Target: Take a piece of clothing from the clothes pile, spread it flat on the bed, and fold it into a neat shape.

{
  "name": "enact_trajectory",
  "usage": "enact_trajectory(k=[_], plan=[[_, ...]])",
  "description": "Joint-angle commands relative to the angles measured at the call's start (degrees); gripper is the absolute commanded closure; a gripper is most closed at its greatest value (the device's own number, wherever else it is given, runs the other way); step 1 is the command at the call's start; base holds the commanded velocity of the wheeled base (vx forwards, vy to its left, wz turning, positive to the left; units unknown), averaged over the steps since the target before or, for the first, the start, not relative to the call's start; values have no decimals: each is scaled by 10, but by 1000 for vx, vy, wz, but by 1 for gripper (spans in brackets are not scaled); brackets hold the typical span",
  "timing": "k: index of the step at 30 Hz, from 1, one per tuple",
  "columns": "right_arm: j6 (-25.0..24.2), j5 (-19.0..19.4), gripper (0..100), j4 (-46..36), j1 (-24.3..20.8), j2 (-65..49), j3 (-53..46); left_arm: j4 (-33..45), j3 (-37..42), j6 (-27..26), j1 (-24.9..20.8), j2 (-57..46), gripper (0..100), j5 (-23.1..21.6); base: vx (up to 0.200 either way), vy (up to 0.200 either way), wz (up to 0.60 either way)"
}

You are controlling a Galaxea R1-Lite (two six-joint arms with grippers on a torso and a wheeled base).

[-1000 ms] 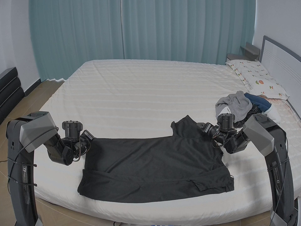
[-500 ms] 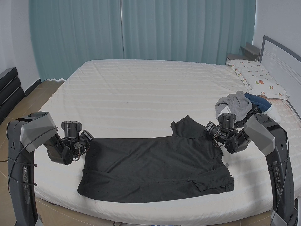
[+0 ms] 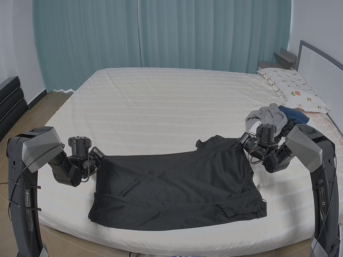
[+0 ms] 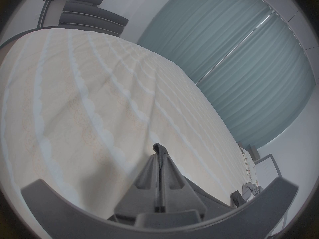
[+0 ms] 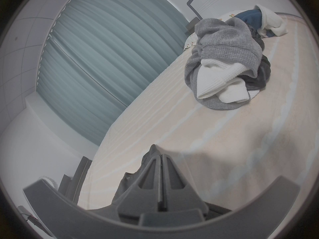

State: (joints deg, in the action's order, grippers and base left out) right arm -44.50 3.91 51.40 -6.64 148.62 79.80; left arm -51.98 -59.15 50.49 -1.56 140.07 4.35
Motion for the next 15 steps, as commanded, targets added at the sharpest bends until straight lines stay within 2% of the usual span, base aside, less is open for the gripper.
enact_trajectory(k=[1, 4, 12, 15], plan=[[-3, 20, 100, 37, 15, -47, -59, 0, 1, -1, 8, -11, 100, 0, 0, 0, 0], [-13, 41, 100, 84, 25, -77, -126, 0, 5, -2, 9, -18, 100, 0, 0, 0, 0], [-33, 90, 100, 162, 37, -88, -186, 0, 10, -3, 10, -26, 100, -11, 0, 0, 0], [-33, 90, 100, 171, 37, -87, -191, 0, 10, -4, 11, -28, 100, -11, 0, 0, 0]])
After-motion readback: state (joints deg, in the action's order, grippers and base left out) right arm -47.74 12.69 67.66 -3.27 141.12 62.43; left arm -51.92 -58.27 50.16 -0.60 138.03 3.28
